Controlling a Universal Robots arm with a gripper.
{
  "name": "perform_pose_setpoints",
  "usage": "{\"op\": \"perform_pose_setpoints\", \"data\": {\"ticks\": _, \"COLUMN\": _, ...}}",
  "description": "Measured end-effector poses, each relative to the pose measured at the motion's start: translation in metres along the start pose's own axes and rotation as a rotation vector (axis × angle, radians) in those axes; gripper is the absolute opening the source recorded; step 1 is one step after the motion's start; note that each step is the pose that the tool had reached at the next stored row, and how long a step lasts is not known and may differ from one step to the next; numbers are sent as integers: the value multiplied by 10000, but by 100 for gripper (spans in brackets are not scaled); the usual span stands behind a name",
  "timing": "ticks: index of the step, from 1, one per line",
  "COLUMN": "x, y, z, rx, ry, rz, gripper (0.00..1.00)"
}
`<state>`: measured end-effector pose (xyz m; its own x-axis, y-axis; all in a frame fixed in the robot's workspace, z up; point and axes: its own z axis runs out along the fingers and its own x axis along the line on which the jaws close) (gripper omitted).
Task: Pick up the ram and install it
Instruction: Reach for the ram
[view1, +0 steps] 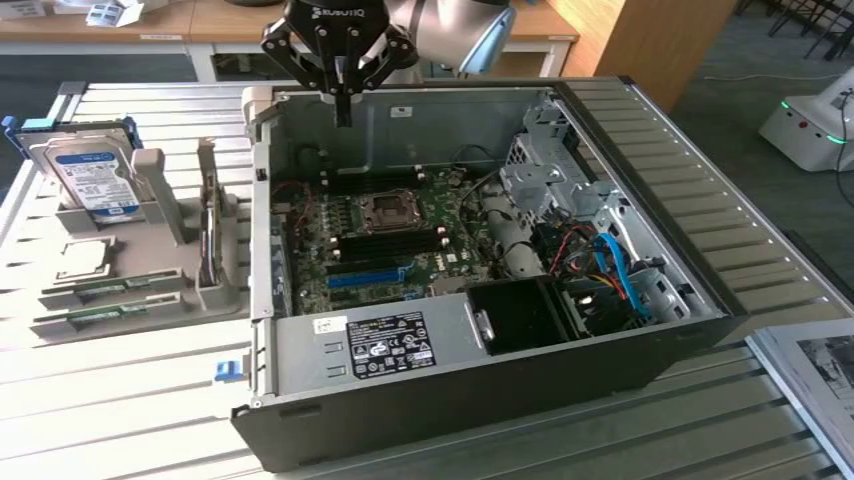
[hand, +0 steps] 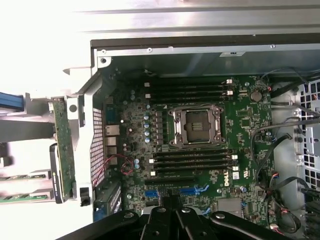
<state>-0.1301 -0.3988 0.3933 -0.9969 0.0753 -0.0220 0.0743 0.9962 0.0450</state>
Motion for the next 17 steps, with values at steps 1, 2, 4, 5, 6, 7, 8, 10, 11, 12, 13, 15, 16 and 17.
{"op": "perform_pose_setpoints", "data": {"ticks": 1, "x": 9, "y": -1, "z": 0, "rx": 0, "ry": 2, "rz": 0, "gripper": 10}}
{"op": "perform_pose_setpoints", "data": {"ticks": 2, "x": 18, "y": -1, "z": -1, "rx": 1, "ry": 5, "rz": 0, "gripper": 10}}
{"op": "perform_pose_setpoints", "data": {"ticks": 4, "x": 37, "y": -3, "z": -1, "rx": 1, "ry": 9, "rz": 0, "gripper": 10}}
{"op": "perform_pose_setpoints", "data": {"ticks": 5, "x": 45, "y": -3, "z": -1, "rx": 0, "ry": 11, "rz": 0, "gripper": 10}}
{"op": "perform_pose_setpoints", "data": {"ticks": 6, "x": 55, "y": -4, "z": -1, "rx": 1, "ry": 14, "rz": 0, "gripper": 10}}
{"op": "perform_pose_setpoints", "data": {"ticks": 7, "x": 63, "y": -5, "z": -1, "rx": 2, "ry": 17, "rz": 0, "gripper": 10}}
{"op": "perform_pose_setpoints", "data": {"ticks": 8, "x": 72, "y": -6, "z": -2, "rx": 2, "ry": 19, "rz": 0, "gripper": 10}}
{"op": "perform_pose_setpoints", "data": {"ticks": 10, "x": 91, "y": -7, "z": -2, "rx": 2, "ry": 24, "rz": 0, "gripper": 10}}
{"op": "perform_pose_setpoints", "data": {"ticks": 11, "x": 102, "y": -8, "z": -2, "rx": 3, "ry": 27, "rz": 1, "gripper": 10}}
{"op": "perform_pose_setpoints", "data": {"ticks": 12, "x": 114, "y": -9, "z": -2, "rx": 2, "ry": 30, "rz": 1, "gripper": 10}}
{"op": "perform_pose_setpoints", "data": {"ticks": 13, "x": 126, "y": -10, "z": -2, "rx": 2, "ry": 34, "rz": 2, "gripper": 10}}
{"op": "perform_pose_setpoints", "data": {"ticks": 15, "x": 147, "y": -11, "z": -2, "rx": 3, "ry": 42, "rz": 2, "gripper": 10}}
{"op": "perform_pose_setpoints", "data": {"ticks": 16, "x": 157, "y": -12, "z": -2, "rx": 3, "ry": 47, "rz": 2, "gripper": 10}}
{"op": "perform_pose_setpoints", "data": {"ticks": 17, "x": 166, "y": -12, "z": -2, "rx": 2, "ry": 51, "rz": 3, "gripper": 10}}
